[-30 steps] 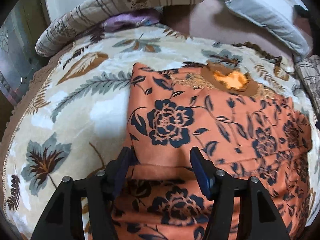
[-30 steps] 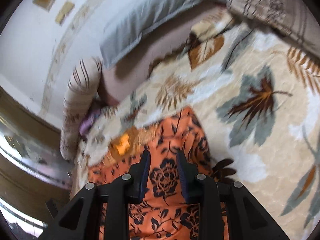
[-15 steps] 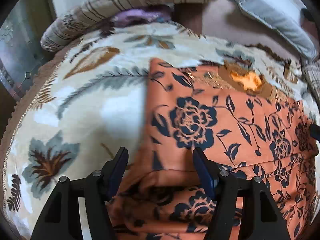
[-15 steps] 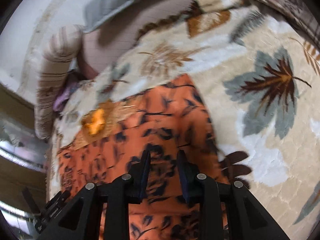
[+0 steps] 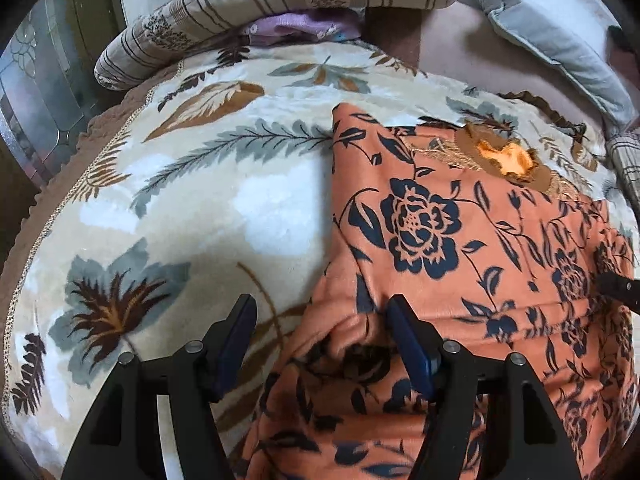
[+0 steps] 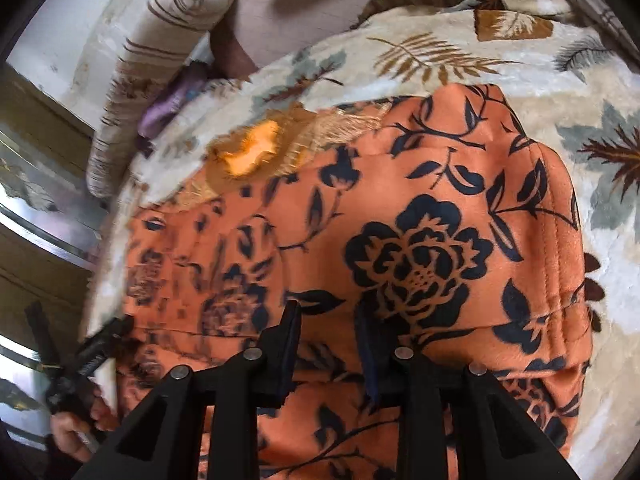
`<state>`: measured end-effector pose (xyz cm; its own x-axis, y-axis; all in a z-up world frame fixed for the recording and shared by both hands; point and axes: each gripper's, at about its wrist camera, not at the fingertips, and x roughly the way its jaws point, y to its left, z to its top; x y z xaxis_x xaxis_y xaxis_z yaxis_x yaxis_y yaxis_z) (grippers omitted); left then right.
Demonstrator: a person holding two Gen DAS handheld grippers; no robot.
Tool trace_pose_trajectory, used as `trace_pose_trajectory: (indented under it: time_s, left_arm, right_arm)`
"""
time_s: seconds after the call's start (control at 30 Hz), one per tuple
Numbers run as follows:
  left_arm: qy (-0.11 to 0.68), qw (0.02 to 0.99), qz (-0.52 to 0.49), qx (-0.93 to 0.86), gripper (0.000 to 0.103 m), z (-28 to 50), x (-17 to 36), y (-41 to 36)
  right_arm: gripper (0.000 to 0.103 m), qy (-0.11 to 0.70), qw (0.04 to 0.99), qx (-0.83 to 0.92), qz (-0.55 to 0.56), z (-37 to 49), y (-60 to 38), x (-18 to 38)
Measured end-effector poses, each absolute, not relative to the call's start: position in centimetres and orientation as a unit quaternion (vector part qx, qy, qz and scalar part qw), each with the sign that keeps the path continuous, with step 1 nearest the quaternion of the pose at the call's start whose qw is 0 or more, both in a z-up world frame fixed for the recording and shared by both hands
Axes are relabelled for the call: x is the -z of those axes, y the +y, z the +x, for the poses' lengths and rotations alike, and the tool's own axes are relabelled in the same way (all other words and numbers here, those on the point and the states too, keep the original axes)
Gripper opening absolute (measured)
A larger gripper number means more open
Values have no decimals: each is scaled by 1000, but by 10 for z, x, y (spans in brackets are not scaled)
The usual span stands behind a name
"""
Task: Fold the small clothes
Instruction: 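Press and smooth the folded dress with both grippers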
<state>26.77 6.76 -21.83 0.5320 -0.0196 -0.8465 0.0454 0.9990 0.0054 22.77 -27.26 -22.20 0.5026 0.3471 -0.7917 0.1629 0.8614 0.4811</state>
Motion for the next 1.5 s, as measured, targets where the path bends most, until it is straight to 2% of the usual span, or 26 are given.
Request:
trace_pose_trajectory:
  time_s: [0.17, 0.37, 0.7, 0.97, 1.27, 1.5]
  left_arm:
    - [477, 878, 3, 41, 70, 236, 210, 74]
    - [509, 860, 10, 31, 70, 224, 227, 77]
    - [478, 875, 11, 79, 70, 186, 198, 61]
    - [514, 851, 53, 99, 70, 144, 232, 33]
    - [492, 860, 89, 101, 70, 84, 243, 39]
    - [514, 847, 74, 113, 69, 64, 238, 47]
  right_arm:
    - [31, 505, 822, -56, 258, 220, -269, 226]
    - [31, 502, 823, -45, 262, 216, -267, 228]
    - [31, 499, 821, -97, 261, 172, -244, 210]
    - [31, 566, 789, -138, 192, 138, -184, 236]
    - [33, 575, 772, -210, 172, 91, -153, 241]
    - [32, 578, 758, -237, 185, 66, -149, 237]
